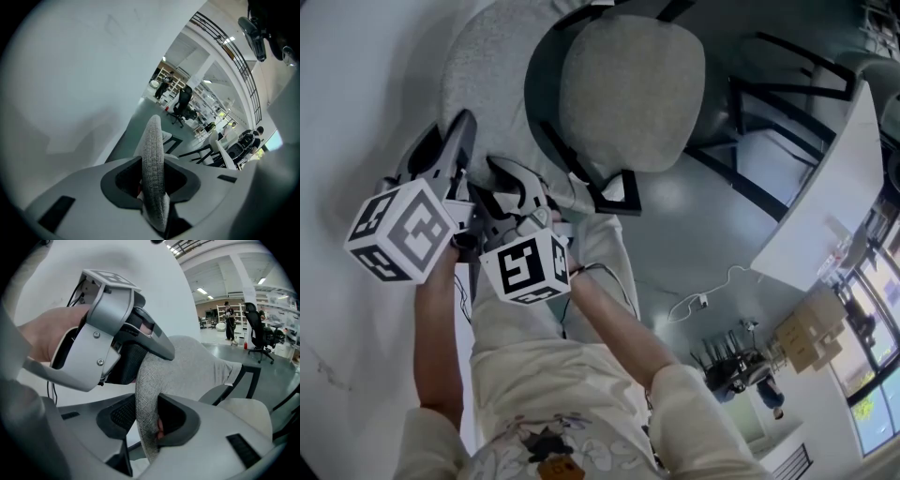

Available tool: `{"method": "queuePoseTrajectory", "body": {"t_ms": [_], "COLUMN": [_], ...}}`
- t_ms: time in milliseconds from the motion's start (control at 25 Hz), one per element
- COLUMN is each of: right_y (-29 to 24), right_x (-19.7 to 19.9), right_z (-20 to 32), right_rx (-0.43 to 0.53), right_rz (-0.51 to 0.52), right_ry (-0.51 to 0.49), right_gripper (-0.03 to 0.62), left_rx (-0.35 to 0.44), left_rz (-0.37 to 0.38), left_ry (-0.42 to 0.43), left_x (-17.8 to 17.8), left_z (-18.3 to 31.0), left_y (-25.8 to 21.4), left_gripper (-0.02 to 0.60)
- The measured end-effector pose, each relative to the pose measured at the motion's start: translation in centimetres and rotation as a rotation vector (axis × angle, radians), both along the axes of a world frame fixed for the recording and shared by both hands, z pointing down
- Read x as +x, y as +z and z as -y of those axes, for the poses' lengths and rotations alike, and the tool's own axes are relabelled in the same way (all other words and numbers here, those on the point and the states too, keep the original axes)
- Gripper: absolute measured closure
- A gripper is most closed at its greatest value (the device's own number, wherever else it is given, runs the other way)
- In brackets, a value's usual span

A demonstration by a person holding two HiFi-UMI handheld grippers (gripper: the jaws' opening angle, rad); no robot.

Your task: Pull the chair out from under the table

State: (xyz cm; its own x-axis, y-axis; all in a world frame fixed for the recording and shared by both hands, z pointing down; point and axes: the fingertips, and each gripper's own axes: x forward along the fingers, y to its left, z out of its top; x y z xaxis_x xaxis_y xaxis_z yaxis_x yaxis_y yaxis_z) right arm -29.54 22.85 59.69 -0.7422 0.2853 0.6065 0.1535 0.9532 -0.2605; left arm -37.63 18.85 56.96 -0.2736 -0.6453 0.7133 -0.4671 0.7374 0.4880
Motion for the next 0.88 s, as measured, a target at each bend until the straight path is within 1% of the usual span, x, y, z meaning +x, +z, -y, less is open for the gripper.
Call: {"method": "queuePoseTrajectory", "body": {"t_ms": [160,240,400,560,680,760,880], "right_y": [0.0,0.0,0.1,0.3,-0.1,-0.6,-1.4], "right_x": [0.1,0.2,0.4,0.6,1.1,1.8,2.9], "right_z": [-0.2,-0.3,-0.6,-0.4,-0.4,-0.2,0.7], "right_rx": [-0.022,-0.038,-0.053,-0.047,-0.043,-0.044,-0.041], "right_rz": [0.003,0.001,0.0,-0.012,-0.014,-0.013,-0.018], "right_ry": [0.003,0.004,-0.034,-0.075,-0.092,-0.101,-0.108], "right_gripper": [0.467,0.461,0.456,0.448,0.445,0.447,0.447], "left_rx": [0.021,0.019,0.033,0.03,0.036,0.046,0.033], "left_rz": [0.003,0.015,0.026,0.039,0.021,0.015,0.035], "left_ry": [-0.008,-0.011,0.001,0.024,-0.002,-0.014,-0.021], "left_x": [0.1,0.1,0.3,0.4,0.8,1.2,1.6], "left_z": [-0.2,-0.1,-0.2,-0.4,-1.2,-1.8,-2.9], "left_y": [0.0,0.0,0.0,-0.2,-0.7,-1.5,-2.7], "left_gripper": [0.476,0.474,0.473,0.454,0.416,0.416,0.416]}}
